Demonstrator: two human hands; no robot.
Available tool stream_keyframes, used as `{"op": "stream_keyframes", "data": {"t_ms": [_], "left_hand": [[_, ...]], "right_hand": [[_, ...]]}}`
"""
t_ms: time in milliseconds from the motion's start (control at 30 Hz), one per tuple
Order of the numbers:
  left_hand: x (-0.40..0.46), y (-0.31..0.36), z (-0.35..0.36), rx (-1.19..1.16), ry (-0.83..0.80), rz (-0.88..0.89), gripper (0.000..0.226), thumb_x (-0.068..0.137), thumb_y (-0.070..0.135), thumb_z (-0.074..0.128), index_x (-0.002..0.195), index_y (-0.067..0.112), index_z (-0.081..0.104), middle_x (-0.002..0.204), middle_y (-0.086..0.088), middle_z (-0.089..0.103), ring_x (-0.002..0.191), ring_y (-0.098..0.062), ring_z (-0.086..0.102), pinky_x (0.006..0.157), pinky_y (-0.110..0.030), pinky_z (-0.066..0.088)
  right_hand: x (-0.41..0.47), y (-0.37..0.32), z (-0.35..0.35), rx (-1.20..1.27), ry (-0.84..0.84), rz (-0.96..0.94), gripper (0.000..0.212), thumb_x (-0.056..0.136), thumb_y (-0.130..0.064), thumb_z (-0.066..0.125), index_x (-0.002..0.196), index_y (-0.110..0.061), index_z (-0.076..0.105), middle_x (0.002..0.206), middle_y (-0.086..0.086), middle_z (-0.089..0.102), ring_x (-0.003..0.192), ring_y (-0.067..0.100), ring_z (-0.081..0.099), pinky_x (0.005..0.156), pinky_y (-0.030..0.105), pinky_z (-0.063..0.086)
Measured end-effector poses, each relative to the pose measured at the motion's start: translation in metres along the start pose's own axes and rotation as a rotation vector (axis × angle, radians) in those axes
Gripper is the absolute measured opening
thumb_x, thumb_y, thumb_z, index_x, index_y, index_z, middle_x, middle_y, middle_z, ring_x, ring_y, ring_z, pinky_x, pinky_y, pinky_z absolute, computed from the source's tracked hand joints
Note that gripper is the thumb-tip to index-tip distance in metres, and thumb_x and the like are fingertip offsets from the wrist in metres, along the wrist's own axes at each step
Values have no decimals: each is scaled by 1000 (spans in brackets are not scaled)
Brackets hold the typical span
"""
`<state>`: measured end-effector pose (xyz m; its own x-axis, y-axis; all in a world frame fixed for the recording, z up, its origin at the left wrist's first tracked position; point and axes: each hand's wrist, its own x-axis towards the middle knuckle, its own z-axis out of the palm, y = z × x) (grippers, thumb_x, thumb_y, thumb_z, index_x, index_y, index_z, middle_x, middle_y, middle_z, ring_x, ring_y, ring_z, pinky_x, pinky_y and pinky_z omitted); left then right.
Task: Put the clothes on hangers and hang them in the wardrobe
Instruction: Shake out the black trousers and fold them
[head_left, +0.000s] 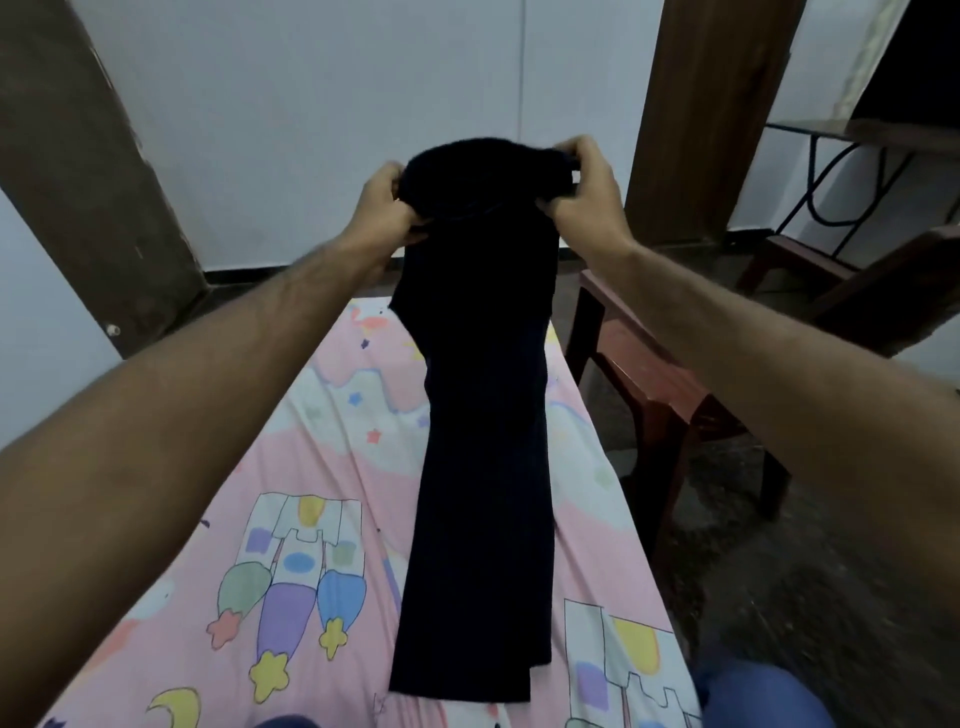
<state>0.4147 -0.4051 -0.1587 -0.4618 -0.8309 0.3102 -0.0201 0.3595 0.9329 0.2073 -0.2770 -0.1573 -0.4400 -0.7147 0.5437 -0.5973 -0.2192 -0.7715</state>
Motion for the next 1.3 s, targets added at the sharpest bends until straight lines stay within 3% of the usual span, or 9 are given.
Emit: {"op": "stream_keyframes", "data": {"t_ms": [100, 233, 400, 533, 667, 767, 1000, 1133, 1300], "left_hand": [[-32, -37, -7, 63, -76, -9, 35, 78, -13, 61, 90, 19, 53, 89, 3, 61, 76, -6, 60, 64, -24, 53], [-111, -112, -16, -20, -210, -173, 43, 77, -28, 45, 86, 12, 58, 116, -16, 67, 102, -19, 67, 83, -31, 55], [-235, -203, -14, -23, -180, -583, 33, 90, -13, 40, 89, 9, 64, 103, -8, 70, 90, -19, 61, 74, -35, 54], [-293, -233, 3, -74, -41, -796, 28, 95, 4, 61, 121, 10, 54, 115, -13, 59, 91, -25, 59, 72, -41, 54], [-293, -228, 12, -192, 76, -857, 35, 92, 4, 63, 124, 12, 51, 113, -10, 70, 90, -22, 65, 75, -36, 51], [-300, -223, 11, -154, -32, -911, 21, 95, 5, 56, 115, 8, 61, 106, -10, 71, 84, -20, 66, 69, -32, 54], [-333, -243, 23, 239, -126, -776, 31, 93, 22, 69, 116, 12, 50, 112, -3, 64, 101, -19, 64, 74, -32, 56], [-337, -241, 22, 57, -185, -943, 45, 87, 34, 76, 121, 12, 55, 113, -4, 70, 102, -24, 70, 79, -48, 62], [-346, -234, 29, -52, -192, -1027, 44, 89, 29, 75, 123, 7, 59, 112, -12, 73, 99, -29, 72, 80, -49, 62]], "right_hand": [[-48, 35, 6, 64, -79, 4, 37, 73, 1, 68, 100, -21, 54, 99, -8, 60, 97, 16, 62, 89, 40, 55], [-152, 82, 23, 141, -247, 133, 43, 72, 18, 70, 102, -11, 58, 101, -3, 61, 91, 5, 59, 85, 26, 51], [-315, 124, 46, 248, -415, 458, 60, 65, 31, 42, 100, -11, 65, 105, 0, 65, 95, 4, 63, 82, 22, 49], [-379, 121, 56, 439, -321, 869, 54, 77, 21, 41, 108, -13, 70, 110, 11, 67, 89, 17, 63, 66, 20, 50], [-370, 106, 54, 633, -174, 903, 28, 97, 3, 49, 110, -9, 71, 103, 2, 71, 89, 12, 65, 76, 25, 52], [-389, 111, 48, 458, -198, 872, 15, 97, -6, 62, 108, -15, 67, 100, 0, 67, 89, 17, 63, 71, 27, 51], [-400, 128, 50, -60, -414, 738, 72, 88, -18, 73, 141, -21, 25, 135, 2, 29, 120, 21, 46, 102, 36, 51], [-382, 123, 49, 165, -391, 1081, 41, 100, -19, 61, 132, -4, 40, 109, 11, 60, 70, 23, 68, 54, 35, 59], [-378, 117, 49, 174, -476, 1208, 26, 100, -26, 60, 110, -2, 58, 61, 8, 59, 39, 16, 48, 41, 21, 38]]}}
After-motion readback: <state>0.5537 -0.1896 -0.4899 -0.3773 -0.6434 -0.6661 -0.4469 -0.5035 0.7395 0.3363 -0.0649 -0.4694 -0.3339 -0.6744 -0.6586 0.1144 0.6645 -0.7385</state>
